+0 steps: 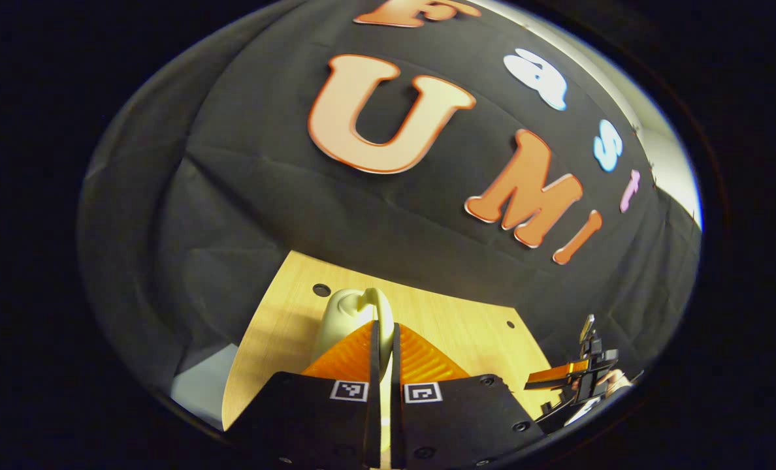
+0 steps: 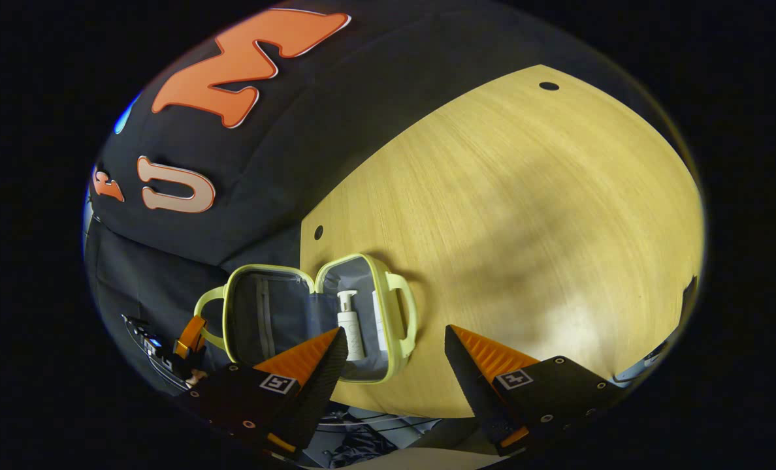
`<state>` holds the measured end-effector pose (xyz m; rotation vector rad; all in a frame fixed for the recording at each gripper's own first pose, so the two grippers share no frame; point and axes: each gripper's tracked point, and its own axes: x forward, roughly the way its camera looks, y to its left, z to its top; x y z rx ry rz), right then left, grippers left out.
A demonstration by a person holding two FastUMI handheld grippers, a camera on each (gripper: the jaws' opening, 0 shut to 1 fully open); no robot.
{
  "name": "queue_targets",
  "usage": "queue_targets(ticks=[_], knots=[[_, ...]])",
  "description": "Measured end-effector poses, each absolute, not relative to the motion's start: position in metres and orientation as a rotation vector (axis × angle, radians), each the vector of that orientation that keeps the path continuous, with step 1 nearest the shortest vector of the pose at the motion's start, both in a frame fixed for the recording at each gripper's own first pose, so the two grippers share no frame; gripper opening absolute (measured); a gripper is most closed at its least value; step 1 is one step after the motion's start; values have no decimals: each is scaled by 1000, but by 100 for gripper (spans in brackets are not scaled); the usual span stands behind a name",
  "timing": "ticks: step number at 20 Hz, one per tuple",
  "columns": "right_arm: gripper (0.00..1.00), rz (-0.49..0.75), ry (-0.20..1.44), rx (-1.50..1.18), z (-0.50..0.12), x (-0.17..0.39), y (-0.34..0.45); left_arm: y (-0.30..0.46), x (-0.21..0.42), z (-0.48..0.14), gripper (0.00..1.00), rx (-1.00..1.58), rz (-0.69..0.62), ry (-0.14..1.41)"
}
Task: First open the suitcase, pack the skin care products into it, and then close the suitcase.
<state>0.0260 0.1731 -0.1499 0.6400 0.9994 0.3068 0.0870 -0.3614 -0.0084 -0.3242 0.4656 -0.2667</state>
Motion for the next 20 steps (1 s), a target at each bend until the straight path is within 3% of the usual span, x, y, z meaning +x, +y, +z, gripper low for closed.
queue_targets(ticks=[10,20], knots=[[95,250,929,580,-150,18,63,-504,79,-61,6,-271,-358,509],[95,223,917,565,-169,12,16,-605,77,-199,6,-91,-350,727]])
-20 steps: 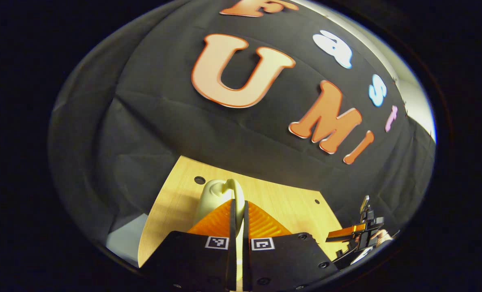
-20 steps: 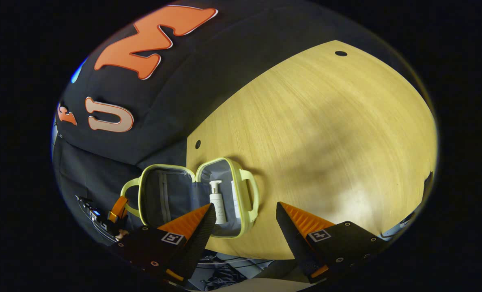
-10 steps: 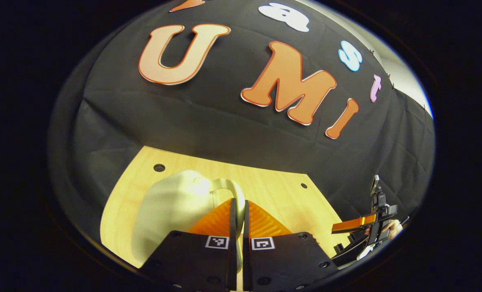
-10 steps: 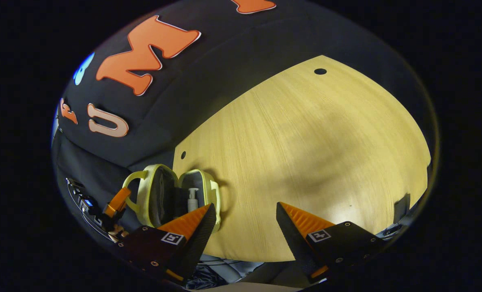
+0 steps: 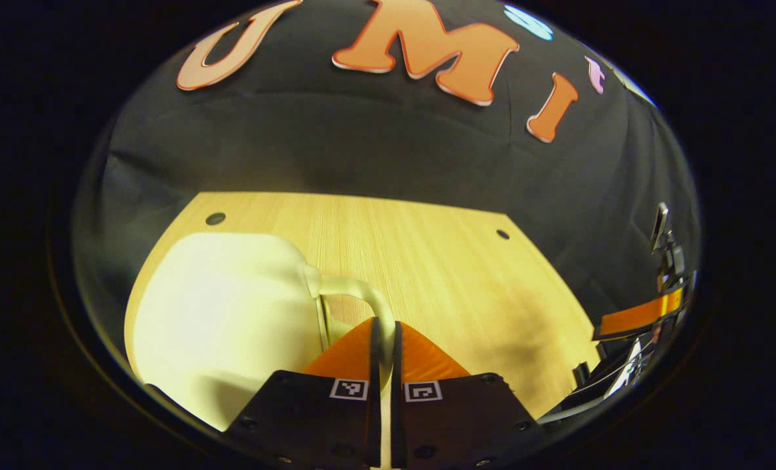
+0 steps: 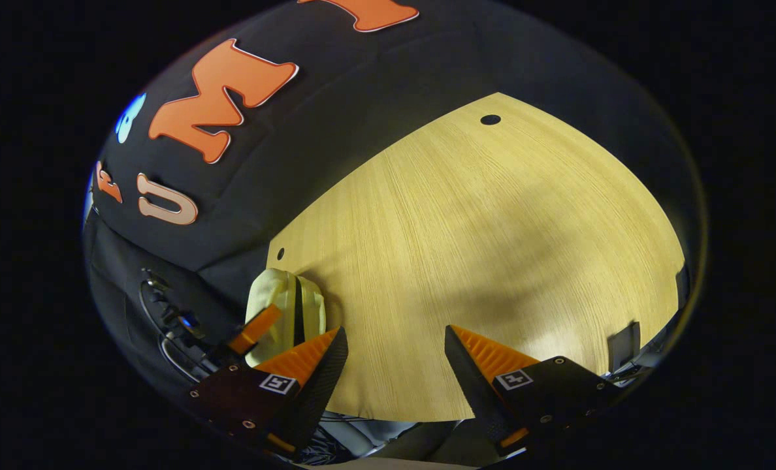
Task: First open the suitcase, pack the skin care products into it, and then close the suitcase.
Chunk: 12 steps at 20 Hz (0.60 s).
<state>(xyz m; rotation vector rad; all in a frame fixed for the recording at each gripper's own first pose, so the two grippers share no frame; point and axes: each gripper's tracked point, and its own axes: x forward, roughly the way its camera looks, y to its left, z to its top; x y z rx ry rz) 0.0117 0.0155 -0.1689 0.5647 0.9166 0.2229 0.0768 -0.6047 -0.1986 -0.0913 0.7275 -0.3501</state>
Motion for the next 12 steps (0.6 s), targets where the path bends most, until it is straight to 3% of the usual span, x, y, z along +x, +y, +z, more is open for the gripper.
queue_targets(ticks=[3,5,8,9,10,11,12], knots=[[95,211,899,549,-172,13,6,-621,77,-228,6,-34,-335,727],[95,204,891,532,-175,16,1,-618,77,-239,18,71,-302,739],[95,201,877,493,-176,21,-6,-616,78,-239,24,138,-291,746],[95,201,868,479,-173,24,-8,-623,78,-233,43,114,-292,743],[95,203,853,466,-169,26,-10,-631,77,-225,51,78,-295,734],[95,206,834,450,-162,30,-12,-636,79,-214,71,41,-296,712],[95,207,811,434,-156,35,-14,-639,82,-198,82,11,-290,681]])
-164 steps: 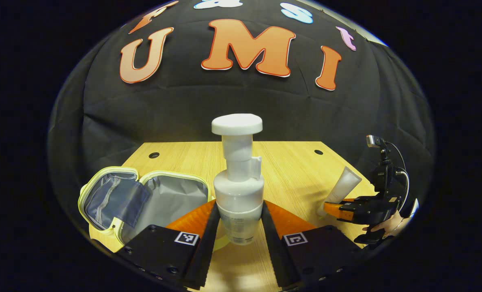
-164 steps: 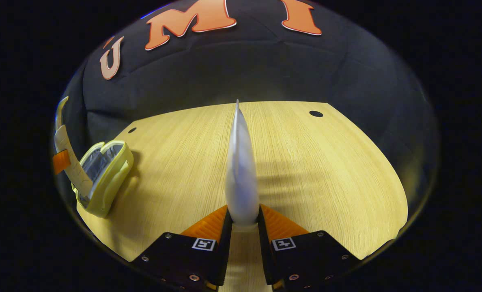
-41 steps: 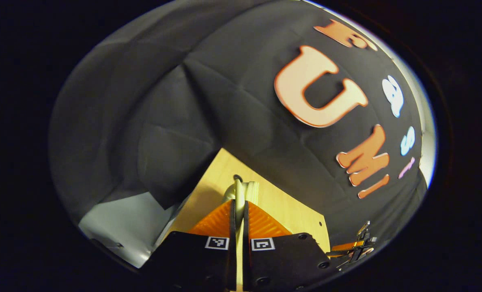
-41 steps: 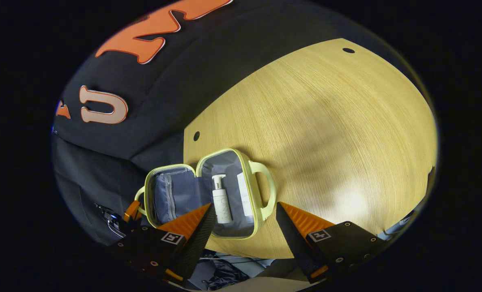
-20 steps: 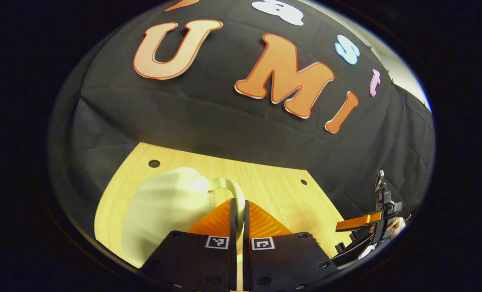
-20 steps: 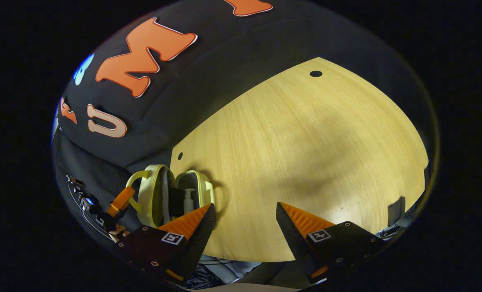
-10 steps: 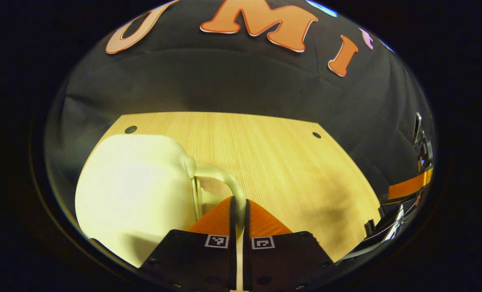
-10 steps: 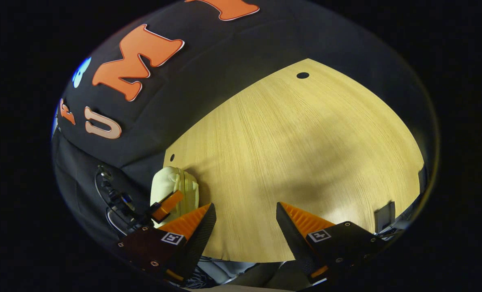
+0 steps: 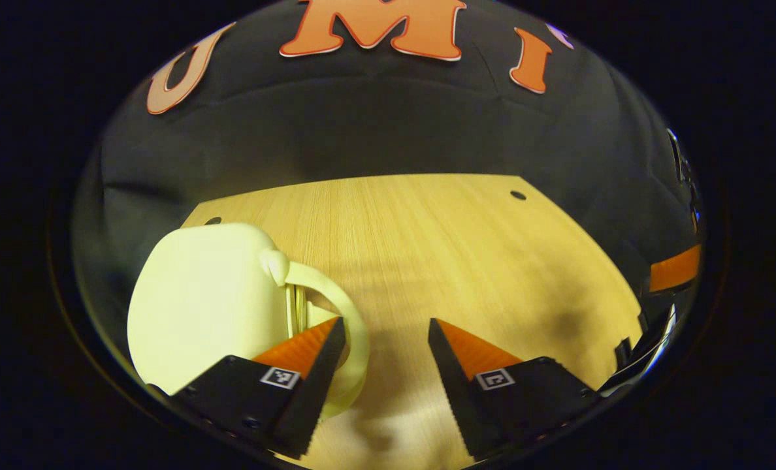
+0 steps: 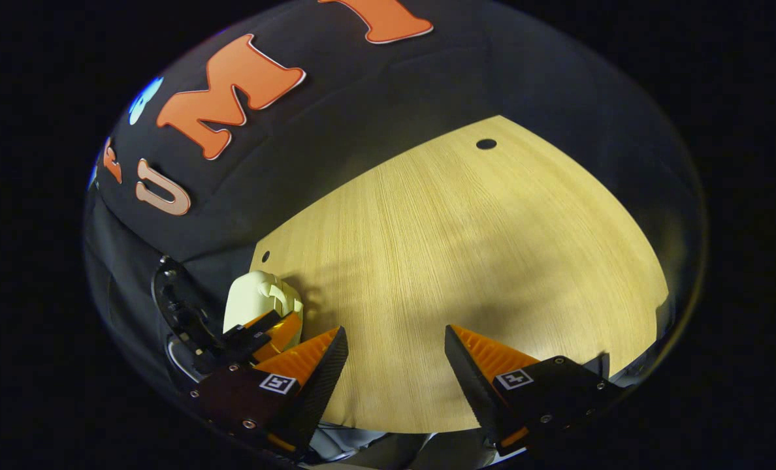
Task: First open the suitcase, pack the skin care products into it, and then close the suitcase.
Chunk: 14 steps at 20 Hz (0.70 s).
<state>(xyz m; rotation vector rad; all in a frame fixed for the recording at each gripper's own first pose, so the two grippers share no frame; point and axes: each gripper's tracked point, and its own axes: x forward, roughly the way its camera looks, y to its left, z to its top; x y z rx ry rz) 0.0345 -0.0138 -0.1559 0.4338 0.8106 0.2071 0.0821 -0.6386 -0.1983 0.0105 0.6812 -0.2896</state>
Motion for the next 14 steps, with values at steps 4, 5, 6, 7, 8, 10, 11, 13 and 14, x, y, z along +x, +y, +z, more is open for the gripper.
queue_targets(ticks=[4,5,6,7,8,10,11,13,14], knots=[[95,209,626,338,-113,53,-24,-630,88,-109,99,-75,-211,492],[95,207,563,309,-100,58,-26,-625,85,-81,99,-98,-193,431],[95,206,498,284,-85,60,-28,-619,83,-53,99,-117,-173,368],[95,207,434,266,-69,62,-29,-612,78,-29,99,-128,-151,305],[95,209,368,251,-52,64,-30,-605,71,-6,98,-134,-126,242],[95,208,220,217,-18,65,-30,-596,54,23,98,-128,-84,118],[95,204,150,187,-2,68,-31,-598,52,23,98,-115,-70,66],[95,183,54,128,18,68,-33,-600,50,24,98,-83,-57,6],[95,181,22,112,24,63,-32,-602,51,21,98,-74,-53,-9]])
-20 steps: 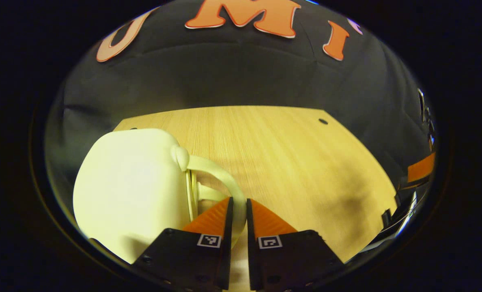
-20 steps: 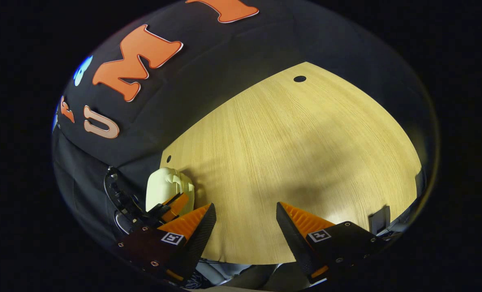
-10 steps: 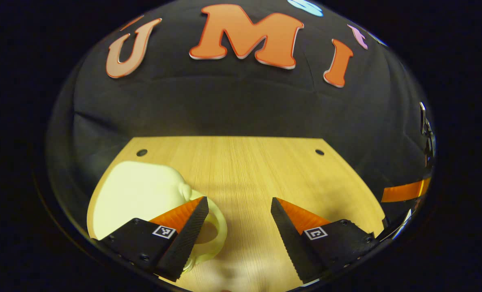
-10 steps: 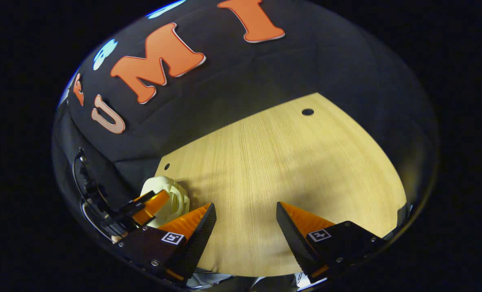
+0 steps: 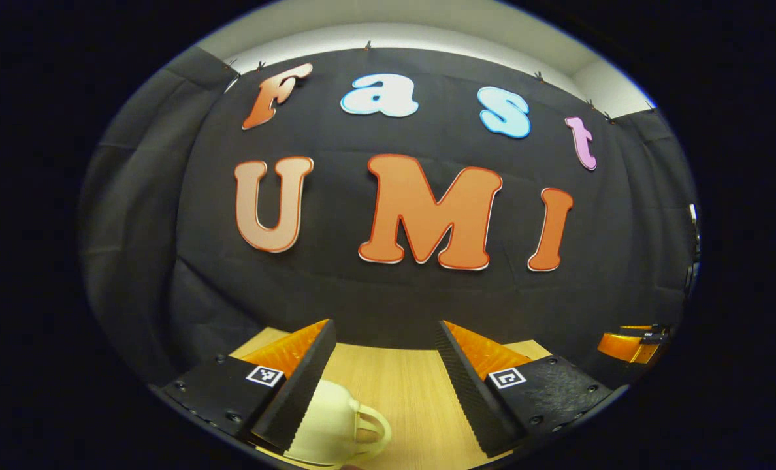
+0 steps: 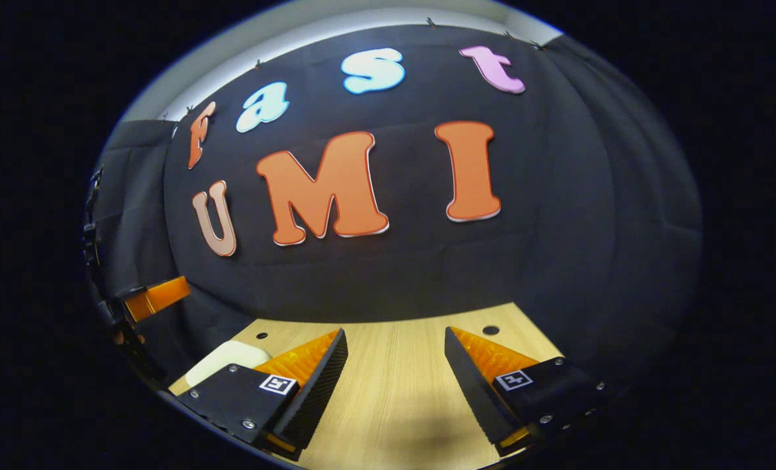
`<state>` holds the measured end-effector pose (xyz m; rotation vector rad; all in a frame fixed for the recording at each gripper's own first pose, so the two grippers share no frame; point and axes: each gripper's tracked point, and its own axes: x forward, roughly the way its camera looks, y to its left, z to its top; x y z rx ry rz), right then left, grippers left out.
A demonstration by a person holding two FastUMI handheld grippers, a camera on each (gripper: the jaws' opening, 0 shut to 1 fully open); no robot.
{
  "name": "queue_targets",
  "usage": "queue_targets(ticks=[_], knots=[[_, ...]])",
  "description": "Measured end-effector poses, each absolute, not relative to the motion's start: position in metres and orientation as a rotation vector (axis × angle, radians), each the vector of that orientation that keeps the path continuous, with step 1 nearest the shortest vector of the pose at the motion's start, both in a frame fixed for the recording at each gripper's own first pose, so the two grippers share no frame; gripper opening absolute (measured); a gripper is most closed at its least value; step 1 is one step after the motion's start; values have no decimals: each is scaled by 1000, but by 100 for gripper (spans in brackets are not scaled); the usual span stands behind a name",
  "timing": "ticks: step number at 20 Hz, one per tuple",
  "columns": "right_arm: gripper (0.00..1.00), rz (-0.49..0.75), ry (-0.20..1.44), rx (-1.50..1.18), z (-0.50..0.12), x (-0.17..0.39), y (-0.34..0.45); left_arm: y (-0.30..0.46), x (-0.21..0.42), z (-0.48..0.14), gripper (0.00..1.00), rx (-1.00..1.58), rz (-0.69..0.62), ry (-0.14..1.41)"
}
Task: First open the suitcase, pack the skin care products into it, and then close the suitcase.
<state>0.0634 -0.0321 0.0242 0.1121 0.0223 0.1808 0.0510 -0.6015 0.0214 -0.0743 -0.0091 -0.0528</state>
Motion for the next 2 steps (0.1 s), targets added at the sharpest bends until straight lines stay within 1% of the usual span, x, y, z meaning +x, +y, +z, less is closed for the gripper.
queue_targets(ticks=[2], knots=[[95,182,-37,96,34,54,-29,-600,55,21,98,-62,-37,-28]])
